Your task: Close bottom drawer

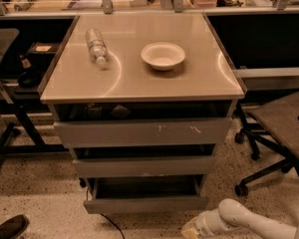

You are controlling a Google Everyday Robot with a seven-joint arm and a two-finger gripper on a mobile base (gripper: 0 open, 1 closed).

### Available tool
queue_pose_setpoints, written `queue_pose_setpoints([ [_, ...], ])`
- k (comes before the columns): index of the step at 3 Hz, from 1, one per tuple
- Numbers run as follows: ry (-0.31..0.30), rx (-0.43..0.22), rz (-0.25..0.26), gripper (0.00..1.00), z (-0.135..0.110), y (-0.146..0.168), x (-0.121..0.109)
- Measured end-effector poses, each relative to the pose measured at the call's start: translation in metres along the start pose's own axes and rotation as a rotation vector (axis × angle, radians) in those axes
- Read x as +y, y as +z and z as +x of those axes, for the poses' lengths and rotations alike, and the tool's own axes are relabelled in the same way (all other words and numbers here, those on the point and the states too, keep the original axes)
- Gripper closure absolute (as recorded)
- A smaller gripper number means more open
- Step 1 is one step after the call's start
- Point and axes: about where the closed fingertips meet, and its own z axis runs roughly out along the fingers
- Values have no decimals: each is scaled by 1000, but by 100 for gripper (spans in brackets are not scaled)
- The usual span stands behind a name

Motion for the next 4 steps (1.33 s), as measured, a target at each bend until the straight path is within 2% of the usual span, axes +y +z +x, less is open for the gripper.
queue_pose_setpoints([
  [1, -2, -1, -1, 88, -1, 1, 0],
  [2, -26, -18, 12, 100, -16, 1, -5],
  [4, -71, -39, 32, 100, -45, 1, -21],
])
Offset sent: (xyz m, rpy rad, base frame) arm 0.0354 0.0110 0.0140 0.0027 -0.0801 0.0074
